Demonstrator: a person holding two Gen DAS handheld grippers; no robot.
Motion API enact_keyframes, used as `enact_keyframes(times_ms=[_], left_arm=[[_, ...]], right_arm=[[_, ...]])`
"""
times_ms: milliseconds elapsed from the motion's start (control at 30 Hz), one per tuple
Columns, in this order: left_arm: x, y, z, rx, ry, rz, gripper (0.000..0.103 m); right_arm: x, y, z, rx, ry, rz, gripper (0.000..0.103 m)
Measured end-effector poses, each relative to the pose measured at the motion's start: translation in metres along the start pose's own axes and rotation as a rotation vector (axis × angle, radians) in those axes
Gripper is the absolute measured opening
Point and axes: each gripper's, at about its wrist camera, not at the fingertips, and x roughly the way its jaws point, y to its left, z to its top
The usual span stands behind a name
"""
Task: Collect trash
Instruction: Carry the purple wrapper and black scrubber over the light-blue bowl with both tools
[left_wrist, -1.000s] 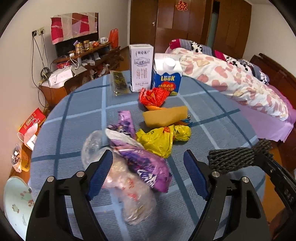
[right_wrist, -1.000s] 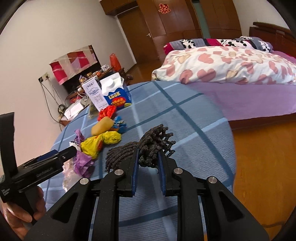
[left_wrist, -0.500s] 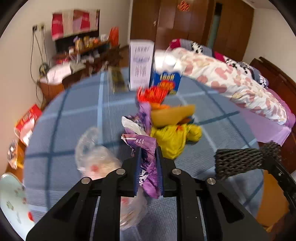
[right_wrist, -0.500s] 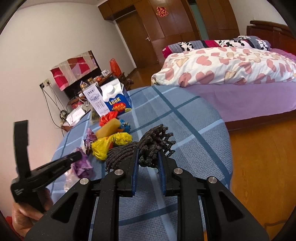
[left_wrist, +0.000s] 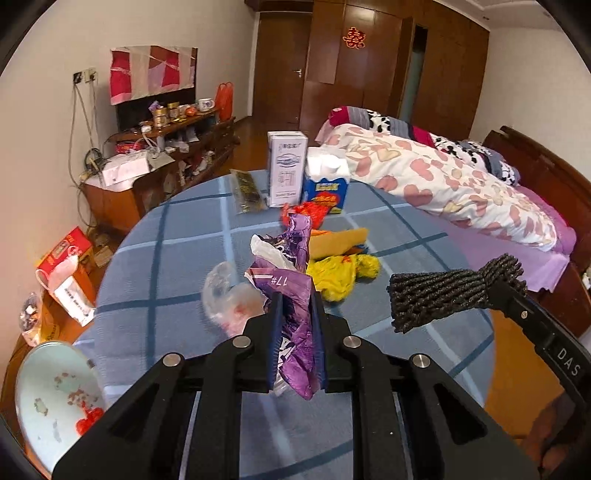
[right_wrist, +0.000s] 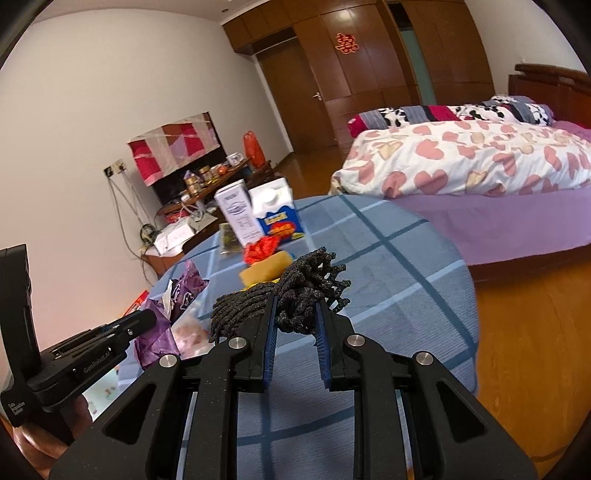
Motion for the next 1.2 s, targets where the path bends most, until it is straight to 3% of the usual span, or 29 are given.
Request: enact_keyframes(times_ms=[367, 1200], left_arm=[[-0.031, 0.021, -0.017, 0.024, -0.027, 0.117, 0.015], [-0.076, 0.087, -0.052, -0.062, -0.045, 0.183, 0.015]], right_arm=[[-0.003, 0.035, -0.014, -0.045, 0.035, 0.036, 0.02], [0.004, 0.123, -0.046, -0.176, 0.105, 0.161, 0.02]])
